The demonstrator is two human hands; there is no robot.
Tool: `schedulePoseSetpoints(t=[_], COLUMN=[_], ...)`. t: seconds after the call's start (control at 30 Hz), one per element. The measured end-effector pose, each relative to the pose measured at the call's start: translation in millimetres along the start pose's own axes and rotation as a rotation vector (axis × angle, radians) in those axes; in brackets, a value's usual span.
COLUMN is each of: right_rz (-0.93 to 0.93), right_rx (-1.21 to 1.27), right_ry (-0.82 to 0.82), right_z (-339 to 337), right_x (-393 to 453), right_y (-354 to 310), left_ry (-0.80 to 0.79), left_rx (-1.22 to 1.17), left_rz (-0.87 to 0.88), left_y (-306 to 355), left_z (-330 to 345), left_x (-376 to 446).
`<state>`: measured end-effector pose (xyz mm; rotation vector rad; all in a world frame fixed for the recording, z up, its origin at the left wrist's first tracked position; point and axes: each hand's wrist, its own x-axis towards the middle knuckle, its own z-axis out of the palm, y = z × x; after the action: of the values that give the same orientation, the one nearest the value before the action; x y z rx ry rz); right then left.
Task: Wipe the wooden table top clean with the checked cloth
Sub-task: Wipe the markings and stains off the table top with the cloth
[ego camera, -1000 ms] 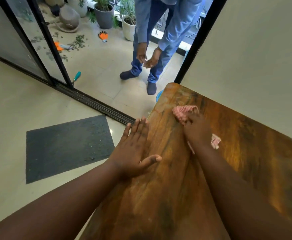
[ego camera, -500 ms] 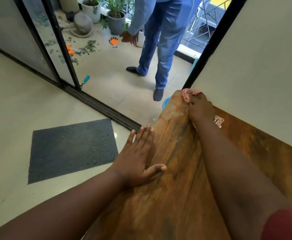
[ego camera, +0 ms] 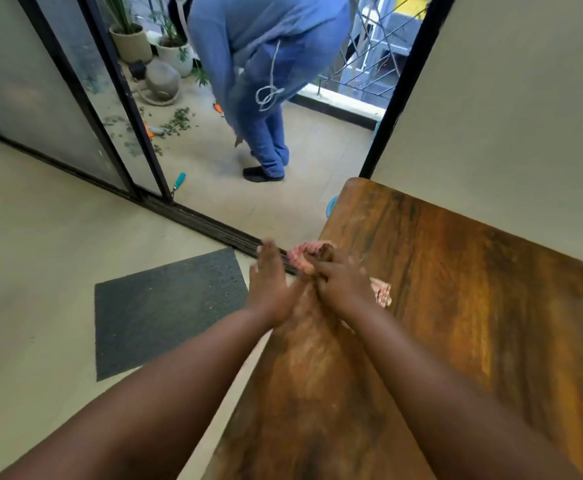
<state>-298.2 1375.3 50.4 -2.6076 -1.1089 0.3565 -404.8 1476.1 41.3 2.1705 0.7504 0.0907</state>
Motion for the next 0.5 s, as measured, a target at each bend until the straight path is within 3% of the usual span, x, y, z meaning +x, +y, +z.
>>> schedulePoseSetpoints(t=[0.1,0.37,0.5], right_rz=[-0.036,-0.078,-0.049], right_rx=[0.035,0.058,0.052], right_ry=[-0.040,-0.042,-0.046], right_z=[12.6,50.3,65.1], right_x=[-56.1,-176.4,-216.0], right_y=[-28.1,-94.3,-117.8], left_ry=[0.107,-0.096,-0.244], left_rx=[-0.218,0.111,0.339], left_rz=[-0.191,-0.010,0.197], left_y=[-18.0,-54.5,-60.1], left_z=[-23.0,-45.1,-44.2], left_x=[-9.9,-70.6,-101.7])
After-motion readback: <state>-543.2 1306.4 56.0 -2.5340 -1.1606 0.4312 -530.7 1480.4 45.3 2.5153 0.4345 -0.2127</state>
